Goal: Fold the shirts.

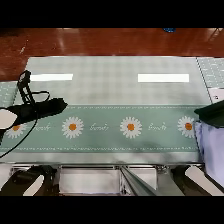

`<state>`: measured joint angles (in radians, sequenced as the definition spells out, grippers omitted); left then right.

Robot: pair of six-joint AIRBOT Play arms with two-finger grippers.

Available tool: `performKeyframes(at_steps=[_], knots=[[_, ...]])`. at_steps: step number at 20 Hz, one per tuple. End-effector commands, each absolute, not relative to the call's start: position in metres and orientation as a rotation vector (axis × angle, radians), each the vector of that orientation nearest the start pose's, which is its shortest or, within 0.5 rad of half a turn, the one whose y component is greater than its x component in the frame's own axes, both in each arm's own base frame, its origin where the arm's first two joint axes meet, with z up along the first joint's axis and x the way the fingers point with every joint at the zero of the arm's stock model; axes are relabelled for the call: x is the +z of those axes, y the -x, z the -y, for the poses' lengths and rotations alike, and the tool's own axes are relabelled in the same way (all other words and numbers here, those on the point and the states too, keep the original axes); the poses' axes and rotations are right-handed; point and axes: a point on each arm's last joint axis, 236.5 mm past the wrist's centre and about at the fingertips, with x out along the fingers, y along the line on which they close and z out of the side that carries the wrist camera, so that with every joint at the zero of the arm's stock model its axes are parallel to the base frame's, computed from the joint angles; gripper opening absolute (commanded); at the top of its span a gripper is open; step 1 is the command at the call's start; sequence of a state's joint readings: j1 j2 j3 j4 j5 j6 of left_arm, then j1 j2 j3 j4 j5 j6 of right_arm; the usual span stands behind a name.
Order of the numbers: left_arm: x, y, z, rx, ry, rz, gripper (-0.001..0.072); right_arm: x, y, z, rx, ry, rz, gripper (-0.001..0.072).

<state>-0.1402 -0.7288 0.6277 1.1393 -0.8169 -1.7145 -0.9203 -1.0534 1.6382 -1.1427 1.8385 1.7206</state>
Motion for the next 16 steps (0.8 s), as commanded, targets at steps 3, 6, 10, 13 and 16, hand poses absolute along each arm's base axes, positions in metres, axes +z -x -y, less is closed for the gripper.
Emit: performKeyframes(at_steps=[3,6,10,13,16], knots=[[0.045,-0.308,0.114,-0.214,0.491,-0.927,0.002,0.152,-0.113,0.186,-0.874,-0.946,-1.136,0.0022],[0.045,-0.308,0.114,-0.214,0.491,-0.924,0.002,0.125,-0.064,0.179,-1.069,-1.008,-1.202,0.0066],[0.048,-0.311,0.113,-0.211,0.494,-0.907,0.002,0.101,-0.039,0.171,-1.146,-1.017,-1.291,0.0414],[0.069,-0.333,0.108,-0.203,0.501,-0.788,0.002,0.096,-0.086,0.174,-0.979,-1.076,-1.184,0.0398],[0.107,-0.357,0.111,-0.242,0.447,-0.708,0.0019,0.123,-0.189,0.166,-0.557,-1.178,-0.922,0.0022]])
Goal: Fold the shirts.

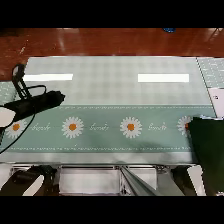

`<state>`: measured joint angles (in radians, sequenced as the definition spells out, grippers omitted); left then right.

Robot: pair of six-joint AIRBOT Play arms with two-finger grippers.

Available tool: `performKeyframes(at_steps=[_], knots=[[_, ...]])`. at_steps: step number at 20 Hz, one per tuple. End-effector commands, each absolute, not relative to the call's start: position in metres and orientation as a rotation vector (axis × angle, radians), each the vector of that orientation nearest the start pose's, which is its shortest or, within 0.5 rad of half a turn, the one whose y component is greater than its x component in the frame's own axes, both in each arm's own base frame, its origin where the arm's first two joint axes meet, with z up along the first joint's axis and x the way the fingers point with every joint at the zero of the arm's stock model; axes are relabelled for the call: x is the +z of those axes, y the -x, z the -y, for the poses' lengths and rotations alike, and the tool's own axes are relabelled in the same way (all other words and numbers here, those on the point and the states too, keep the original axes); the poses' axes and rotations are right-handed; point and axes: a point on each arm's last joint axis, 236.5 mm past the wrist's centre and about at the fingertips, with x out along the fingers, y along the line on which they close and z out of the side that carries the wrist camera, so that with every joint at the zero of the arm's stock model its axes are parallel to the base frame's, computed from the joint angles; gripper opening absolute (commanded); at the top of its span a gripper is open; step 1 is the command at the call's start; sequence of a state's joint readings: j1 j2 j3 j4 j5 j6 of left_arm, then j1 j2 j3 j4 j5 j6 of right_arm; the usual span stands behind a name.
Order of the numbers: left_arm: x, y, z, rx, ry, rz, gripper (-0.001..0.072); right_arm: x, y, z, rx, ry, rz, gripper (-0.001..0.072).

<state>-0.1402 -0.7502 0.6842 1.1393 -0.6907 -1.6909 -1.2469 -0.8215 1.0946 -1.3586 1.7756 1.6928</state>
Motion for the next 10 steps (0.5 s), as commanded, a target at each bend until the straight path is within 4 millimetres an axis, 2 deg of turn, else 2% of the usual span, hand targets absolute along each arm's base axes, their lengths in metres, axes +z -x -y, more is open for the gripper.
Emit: performKeyframes(at_steps=[1,2,4,6,7,8,9,10], knots=[[0.124,-0.367,0.115,-0.265,0.416,-0.695,0.002,0.147,-0.23,0.162,-0.398,-1.173,-0.791,0.0024],[0.138,-0.377,0.119,-0.286,0.393,-0.696,0.0019,0.168,-0.261,0.156,-0.289,-1.133,-0.71,0.0023],[0.163,-0.394,0.135,-0.348,0.347,-0.732,0.0019,0.195,-0.317,0.124,-0.125,-0.949,-0.668,0.0024],[0.18,-0.406,0.161,-0.431,0.294,-0.788,0.0019,0.213,-0.367,0.067,0.037,-0.737,-0.673,0.0024],[0.184,-0.407,0.176,-0.47,0.27,-0.82,0.0019,0.217,-0.387,0.032,0.114,-0.63,-0.691,0.0023],[0.186,-0.406,0.192,-0.518,0.23,-0.843,0.0019,0.213,-0.399,-0.003,0.187,-0.52,-0.723,0.0024],[0.183,-0.404,0.209,-0.559,0.198,-0.854,0.0019,0.196,-0.406,-0.04,0.246,-0.396,-0.788,0.0023],[0.173,-0.404,0.221,-0.575,0.173,-0.867,0.0019,0.172,-0.41,-0.064,0.261,-0.276,-0.852,0.0024]])
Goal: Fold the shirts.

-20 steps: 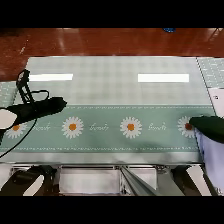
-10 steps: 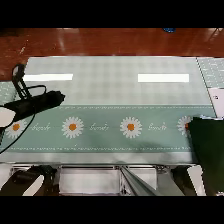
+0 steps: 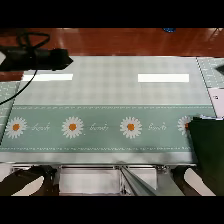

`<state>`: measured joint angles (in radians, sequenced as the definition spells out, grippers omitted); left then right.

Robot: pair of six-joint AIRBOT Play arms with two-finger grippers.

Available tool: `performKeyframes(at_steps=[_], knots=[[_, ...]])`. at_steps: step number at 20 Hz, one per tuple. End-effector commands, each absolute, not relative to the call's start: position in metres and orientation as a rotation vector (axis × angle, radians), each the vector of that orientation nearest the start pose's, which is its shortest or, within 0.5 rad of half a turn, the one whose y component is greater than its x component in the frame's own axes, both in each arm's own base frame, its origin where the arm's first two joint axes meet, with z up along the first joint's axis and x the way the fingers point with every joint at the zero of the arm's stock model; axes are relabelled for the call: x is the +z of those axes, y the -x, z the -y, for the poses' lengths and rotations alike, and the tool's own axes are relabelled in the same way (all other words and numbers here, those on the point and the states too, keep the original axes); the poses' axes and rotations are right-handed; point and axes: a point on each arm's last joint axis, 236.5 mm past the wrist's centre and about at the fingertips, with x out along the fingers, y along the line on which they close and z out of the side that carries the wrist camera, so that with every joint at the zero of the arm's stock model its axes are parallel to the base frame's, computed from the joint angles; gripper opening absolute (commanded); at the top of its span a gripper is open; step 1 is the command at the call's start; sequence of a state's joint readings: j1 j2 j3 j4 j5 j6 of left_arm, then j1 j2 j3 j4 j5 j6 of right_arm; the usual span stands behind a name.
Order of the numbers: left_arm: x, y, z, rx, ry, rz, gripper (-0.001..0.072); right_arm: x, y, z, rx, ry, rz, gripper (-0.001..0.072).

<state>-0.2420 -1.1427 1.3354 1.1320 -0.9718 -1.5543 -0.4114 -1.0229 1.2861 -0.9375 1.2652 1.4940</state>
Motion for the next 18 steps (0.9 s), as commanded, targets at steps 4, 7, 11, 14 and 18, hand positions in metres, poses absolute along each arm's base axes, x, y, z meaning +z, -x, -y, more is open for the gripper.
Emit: performKeyframes(at_steps=[4,7,11,14,18], knots=[[0.061,-0.4,0.182,-0.346,0.04,-1.112,0.002,0.062,-0.412,-0.059,0.006,-0.07,-1.163,0.0023],[0.018,-0.394,0.154,-0.266,0.085,-1.185,0.002,0.012,-0.401,-0.05,-0.027,-0.086,-1.299,0.0023],[0.02,-0.395,0.146,-0.251,0.103,-1.182,0.002,0.006,-0.397,-0.049,-0.029,-0.08,-1.317,0.0023],[0.019,-0.396,0.146,-0.25,0.103,-1.183,0.002,0.005,-0.395,-0.048,-0.03,-0.08,-1.327,0.0023],[0.019,-0.396,0.146,-0.251,0.103,-1.183,0.002,0.005,-0.395,-0.048,-0.031,-0.079,-1.326,0.0023]])
